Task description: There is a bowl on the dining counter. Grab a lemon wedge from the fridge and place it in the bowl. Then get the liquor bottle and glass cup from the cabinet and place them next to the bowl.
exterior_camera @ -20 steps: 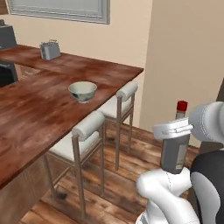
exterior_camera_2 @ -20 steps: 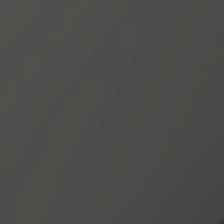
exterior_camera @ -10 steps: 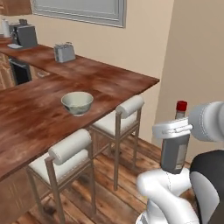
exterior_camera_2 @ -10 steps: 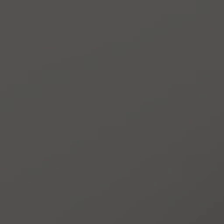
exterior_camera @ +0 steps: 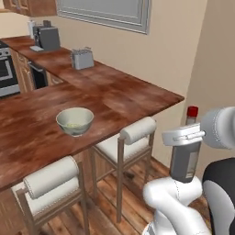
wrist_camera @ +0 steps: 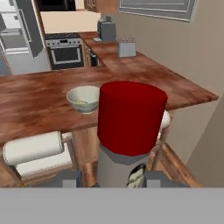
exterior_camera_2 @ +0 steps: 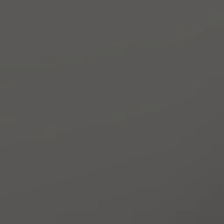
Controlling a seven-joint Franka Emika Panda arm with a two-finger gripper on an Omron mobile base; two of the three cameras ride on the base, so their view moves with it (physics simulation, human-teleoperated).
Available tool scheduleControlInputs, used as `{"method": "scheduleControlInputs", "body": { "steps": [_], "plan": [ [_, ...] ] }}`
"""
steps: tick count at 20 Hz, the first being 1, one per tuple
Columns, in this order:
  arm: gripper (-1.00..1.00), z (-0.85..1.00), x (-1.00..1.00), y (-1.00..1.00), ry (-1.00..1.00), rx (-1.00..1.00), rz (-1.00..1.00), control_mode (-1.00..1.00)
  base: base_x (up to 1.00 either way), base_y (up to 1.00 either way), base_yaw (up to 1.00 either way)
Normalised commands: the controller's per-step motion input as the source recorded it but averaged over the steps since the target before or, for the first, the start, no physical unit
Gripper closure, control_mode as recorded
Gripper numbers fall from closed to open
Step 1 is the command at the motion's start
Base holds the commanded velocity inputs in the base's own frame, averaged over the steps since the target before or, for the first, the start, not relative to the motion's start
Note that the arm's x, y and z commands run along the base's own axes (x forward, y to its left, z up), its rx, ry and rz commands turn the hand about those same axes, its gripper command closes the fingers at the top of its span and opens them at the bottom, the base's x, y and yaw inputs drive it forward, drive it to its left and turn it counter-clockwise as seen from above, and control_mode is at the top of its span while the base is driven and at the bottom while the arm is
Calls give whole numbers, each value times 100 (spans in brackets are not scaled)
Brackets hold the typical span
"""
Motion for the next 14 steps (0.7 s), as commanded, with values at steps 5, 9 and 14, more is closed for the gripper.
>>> {"method": "scheduleControlInputs", "body": {
  "steps": [5,9,14],
  "plan": [
    [100,0,0,0,0,0,0,100,97,-13,33],
    [100,0,0,0,0,0,0,100,100,-4,30],
    [100,0,20,-3,0,1,5,-100,79,-1,21]
  ]
}}
